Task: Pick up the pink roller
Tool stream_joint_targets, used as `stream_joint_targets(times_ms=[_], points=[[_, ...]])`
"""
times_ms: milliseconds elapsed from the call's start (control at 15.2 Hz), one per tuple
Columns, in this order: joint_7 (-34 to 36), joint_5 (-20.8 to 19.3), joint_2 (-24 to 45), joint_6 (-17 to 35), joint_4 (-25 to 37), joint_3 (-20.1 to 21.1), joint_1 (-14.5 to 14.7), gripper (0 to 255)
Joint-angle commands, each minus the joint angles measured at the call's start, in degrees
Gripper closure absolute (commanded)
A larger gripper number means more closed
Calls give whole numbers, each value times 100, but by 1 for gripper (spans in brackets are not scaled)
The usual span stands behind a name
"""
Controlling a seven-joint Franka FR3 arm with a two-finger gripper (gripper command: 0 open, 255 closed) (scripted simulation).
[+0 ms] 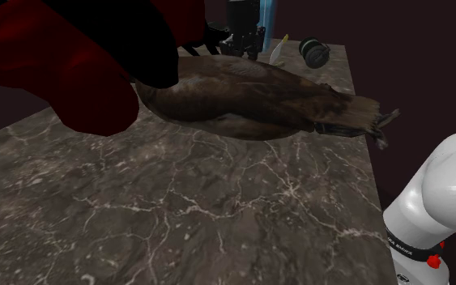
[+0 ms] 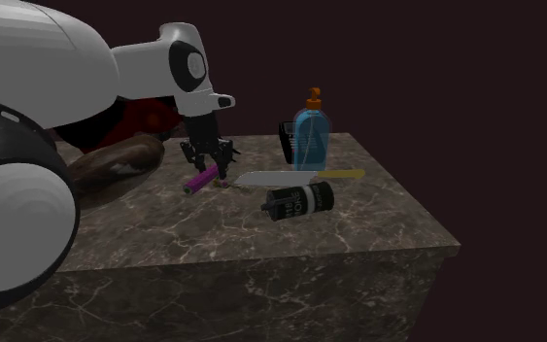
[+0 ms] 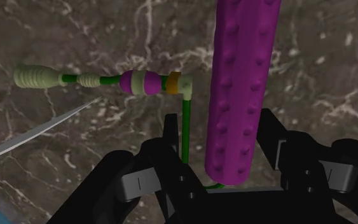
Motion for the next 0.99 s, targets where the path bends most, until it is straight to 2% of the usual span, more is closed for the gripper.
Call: stream_joint_targets(times_ms=[0, 924], points=[[0, 0, 2, 0, -1, 0, 0, 255], [-44, -52, 242, -1047, 1279, 31, 4, 255]])
